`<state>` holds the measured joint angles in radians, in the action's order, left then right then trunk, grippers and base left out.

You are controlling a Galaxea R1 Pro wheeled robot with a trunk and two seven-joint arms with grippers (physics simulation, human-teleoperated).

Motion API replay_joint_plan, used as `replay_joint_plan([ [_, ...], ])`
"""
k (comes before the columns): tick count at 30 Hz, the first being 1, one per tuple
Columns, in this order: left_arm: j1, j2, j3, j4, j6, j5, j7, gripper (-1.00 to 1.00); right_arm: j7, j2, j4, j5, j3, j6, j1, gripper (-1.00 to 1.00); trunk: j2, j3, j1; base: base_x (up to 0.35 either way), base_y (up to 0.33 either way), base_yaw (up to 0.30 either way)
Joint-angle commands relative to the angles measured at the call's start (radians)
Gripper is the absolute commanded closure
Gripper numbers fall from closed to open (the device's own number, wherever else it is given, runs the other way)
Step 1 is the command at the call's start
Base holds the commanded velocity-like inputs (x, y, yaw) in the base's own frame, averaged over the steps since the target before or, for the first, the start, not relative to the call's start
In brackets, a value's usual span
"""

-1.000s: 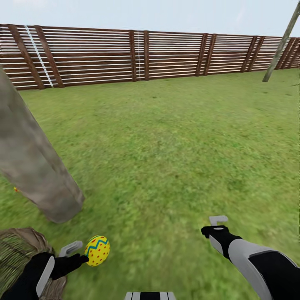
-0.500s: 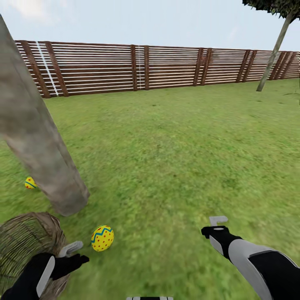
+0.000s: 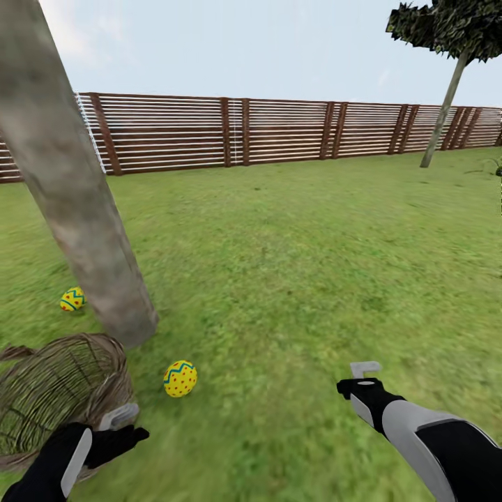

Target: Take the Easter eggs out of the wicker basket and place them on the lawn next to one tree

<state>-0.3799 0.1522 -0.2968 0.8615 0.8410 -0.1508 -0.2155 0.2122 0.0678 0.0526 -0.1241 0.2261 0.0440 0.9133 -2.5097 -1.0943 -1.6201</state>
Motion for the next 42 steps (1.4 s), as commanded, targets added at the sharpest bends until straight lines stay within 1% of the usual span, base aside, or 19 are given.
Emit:
replay_joint_plan([
  [1, 0.0, 0.0, -0.002, 0.001, 0.006, -0.004, -0.001, -1.0, 0.002, 0.0, 0.001, -0.01, 0.009, 0.002, 0.001, -1.0, 0.0, 0.003, 0.001, -0.339, 0.0, 0.0],
  [11, 0.0, 0.0, -0.002, 0.001, 0.006, -0.004, -0.001, -1.0, 0.001, 0.0, 0.003, -0.009, 0.009, 0.002, 0.001, -1.0, 0.002, 0.042, 0.006, -0.323, 0.0, 0.0],
  [21, 0.0, 0.0, -0.006, 0.001, 0.013, -0.005, -0.001, -1.0, -0.003, 0.0, 0.005, -0.009, 0.009, 0.0, 0.001, -1.0, 0.005, 0.08, 0.01, -0.052, 0.013, 0.0],
  [38, 0.0, 0.0, -0.002, -0.004, 0.014, -0.005, -0.004, -1.0, -0.004, 0.0, 0.011, -0.009, 0.009, -0.001, 0.001, -1.0, 0.009, 0.146, 0.018, -0.191, 0.259, -0.001],
  [42, 0.0, 0.0, -0.002, -0.007, 0.013, -0.004, -0.004, -1.0, -0.005, 0.0, 0.011, -0.009, 0.009, 0.0, 0.001, -1.0, 0.009, 0.162, 0.02, -0.197, 0.281, -0.158],
])
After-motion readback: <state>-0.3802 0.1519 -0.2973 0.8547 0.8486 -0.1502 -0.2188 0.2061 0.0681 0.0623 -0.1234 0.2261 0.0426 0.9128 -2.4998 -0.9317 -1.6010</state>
